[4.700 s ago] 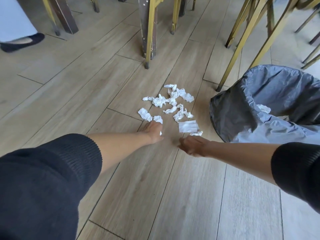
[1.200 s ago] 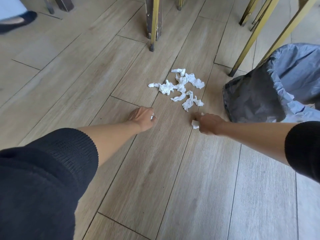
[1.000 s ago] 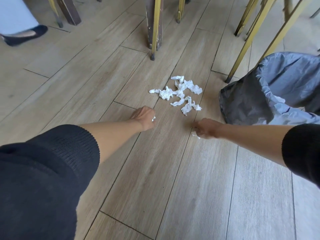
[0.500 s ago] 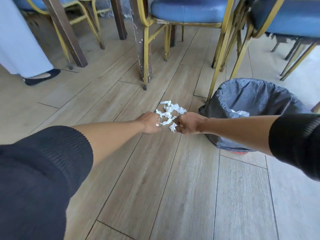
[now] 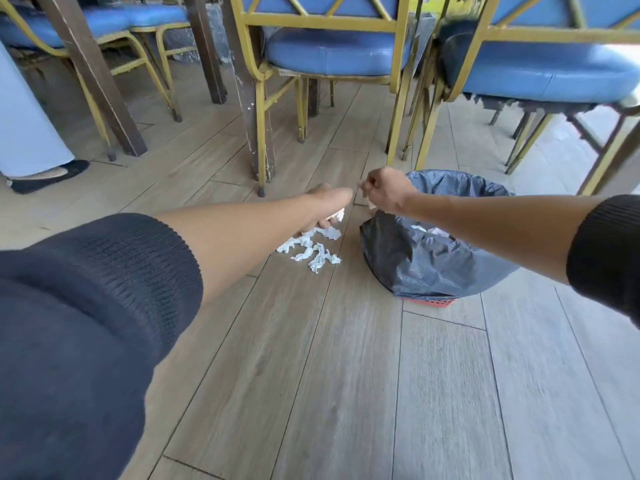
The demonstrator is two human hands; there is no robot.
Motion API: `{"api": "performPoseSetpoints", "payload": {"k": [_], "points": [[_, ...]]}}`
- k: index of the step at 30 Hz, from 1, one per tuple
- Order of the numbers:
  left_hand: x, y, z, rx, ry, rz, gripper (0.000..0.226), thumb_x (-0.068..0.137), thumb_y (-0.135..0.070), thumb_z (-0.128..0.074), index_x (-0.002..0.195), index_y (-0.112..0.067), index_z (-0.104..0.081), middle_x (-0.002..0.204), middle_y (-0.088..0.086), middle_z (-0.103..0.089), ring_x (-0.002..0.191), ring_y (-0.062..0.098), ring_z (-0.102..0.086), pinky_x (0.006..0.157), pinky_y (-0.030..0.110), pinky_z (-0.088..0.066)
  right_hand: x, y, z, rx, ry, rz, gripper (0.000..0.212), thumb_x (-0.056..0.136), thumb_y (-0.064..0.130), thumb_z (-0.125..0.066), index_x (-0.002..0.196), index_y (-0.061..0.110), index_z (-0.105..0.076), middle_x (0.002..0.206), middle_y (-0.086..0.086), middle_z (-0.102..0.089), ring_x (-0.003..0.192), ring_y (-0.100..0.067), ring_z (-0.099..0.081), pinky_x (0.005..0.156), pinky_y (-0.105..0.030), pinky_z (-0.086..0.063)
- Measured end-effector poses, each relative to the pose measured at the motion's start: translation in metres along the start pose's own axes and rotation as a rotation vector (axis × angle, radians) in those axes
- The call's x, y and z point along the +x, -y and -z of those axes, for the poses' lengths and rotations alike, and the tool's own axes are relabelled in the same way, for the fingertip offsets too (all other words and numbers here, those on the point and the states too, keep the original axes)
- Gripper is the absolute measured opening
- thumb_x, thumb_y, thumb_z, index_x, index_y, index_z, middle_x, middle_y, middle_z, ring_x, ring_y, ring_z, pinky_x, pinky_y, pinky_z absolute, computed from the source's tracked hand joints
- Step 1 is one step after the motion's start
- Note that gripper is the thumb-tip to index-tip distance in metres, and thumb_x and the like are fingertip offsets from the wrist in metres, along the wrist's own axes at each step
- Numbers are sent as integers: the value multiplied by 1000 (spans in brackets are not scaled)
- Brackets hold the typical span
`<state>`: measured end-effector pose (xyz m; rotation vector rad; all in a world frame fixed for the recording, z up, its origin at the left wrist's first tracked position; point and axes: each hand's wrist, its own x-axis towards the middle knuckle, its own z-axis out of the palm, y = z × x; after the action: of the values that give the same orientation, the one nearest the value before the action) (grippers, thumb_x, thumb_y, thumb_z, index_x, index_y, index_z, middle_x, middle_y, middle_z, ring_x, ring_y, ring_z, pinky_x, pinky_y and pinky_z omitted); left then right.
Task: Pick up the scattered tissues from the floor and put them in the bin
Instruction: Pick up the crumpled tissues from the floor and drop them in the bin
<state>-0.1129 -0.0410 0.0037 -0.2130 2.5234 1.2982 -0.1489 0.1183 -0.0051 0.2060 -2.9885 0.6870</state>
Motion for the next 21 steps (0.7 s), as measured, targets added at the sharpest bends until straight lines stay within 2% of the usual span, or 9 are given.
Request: {"api": "performPoseSetpoints", "payload": {"k": [2, 3, 5, 8, 11, 14, 17, 19, 21], "points": [[1, -22, -17, -83, 43, -37, 43, 86, -26, -46, 123, -4, -47, 83, 7, -51, 66, 21, -47, 53, 22, -26, -1, -17, 16, 108, 3, -140, 37, 98, 36, -49, 85, 10, -70, 87, -13, -69, 80, -31, -64, 71, -36, -55], [2, -32, -25, -107, 47, -58, 39, 91, -24, -46, 124, -3, -44, 83, 6, -49, 66, 19, -46, 50, 21, -26, -3, -25, 23, 191, -1, -226, 35, 98, 35, -50, 84, 10, -70, 81, -10, -67, 70, -26, -60, 61, -32, -51], [3, -50, -42, -111, 33, -99, 36, 96, -25, -48, 125, -4, -42, 85, 6, -51, 63, 15, -44, 48, 22, -32, -7, -39, 35, 347, 5, -410, 34, 98, 31, -50, 86, 7, -70, 71, -8, -62, 55, -19, -48, 46, -24, -36], [9, -70, -61, -56, -12, -147, 47, 94, -33, -56, 127, -2, -45, 92, 7, -58, 64, 17, -52, 60, 25, -43, -12, -56, 48, 529, 39, -601, 26, 100, 20, -42, 82, 10, -57, 72, -5, -60, 42, -11, -41, 39, -19, -26], [16, -83, -77, -135, 60, -127, 43, 97, -31, -56, 128, -4, -42, 91, 7, -55, 63, 16, -46, 58, 24, -38, -15, -66, 60, 697, 18, -703, 19, 97, 14, -38, 79, 12, -44, 72, -8, -56, 37, -12, -38, 32, -13, -23], [18, -92, -92, -231, 139, -93, 45, 100, -33, -54, 136, -9, -40, 113, 7, -49, 77, 16, -48, 57, 20, -40, -20, -77, 71, 820, 11, -757, 13, 90, 12, -43, 78, 13, -38, 68, -9, -48, 49, -17, -43, 39, -21, -37], [18, -97, -103, -338, 196, -93, 58, 101, -39, -50, 148, -11, -32, 149, 6, -39, 117, 21, -50, 89, 26, -53, -23, -83, 78, 1047, -43, -789, 16, 96, 22, -52, 94, 8, -43, 92, -13, -49, 74, -23, -55, 66, -31, -58], [16, -101, -107, -368, 247, -96, 68, 102, -48, -46, 155, -13, -23, 160, 3, -27, 135, 23, -43, 108, 33, -44, -22, -91, 79, 1077, -75, -826, 17, 98, 25, -51, 100, 9, -45, 104, -12, -47, 80, -26, -55, 76, -36, -60], [16, -104, -110, -339, 260, -112, 74, 99, -57, -41, 157, -17, -19, 164, 3, -19, 141, 27, -39, 114, 37, -35, -22, -105, 79, 976, -86, -776, 9, 97, 23, -49, 96, 14, -50, 112, -12, -55, 92, -28, -59, 80, -37, -57]]}}
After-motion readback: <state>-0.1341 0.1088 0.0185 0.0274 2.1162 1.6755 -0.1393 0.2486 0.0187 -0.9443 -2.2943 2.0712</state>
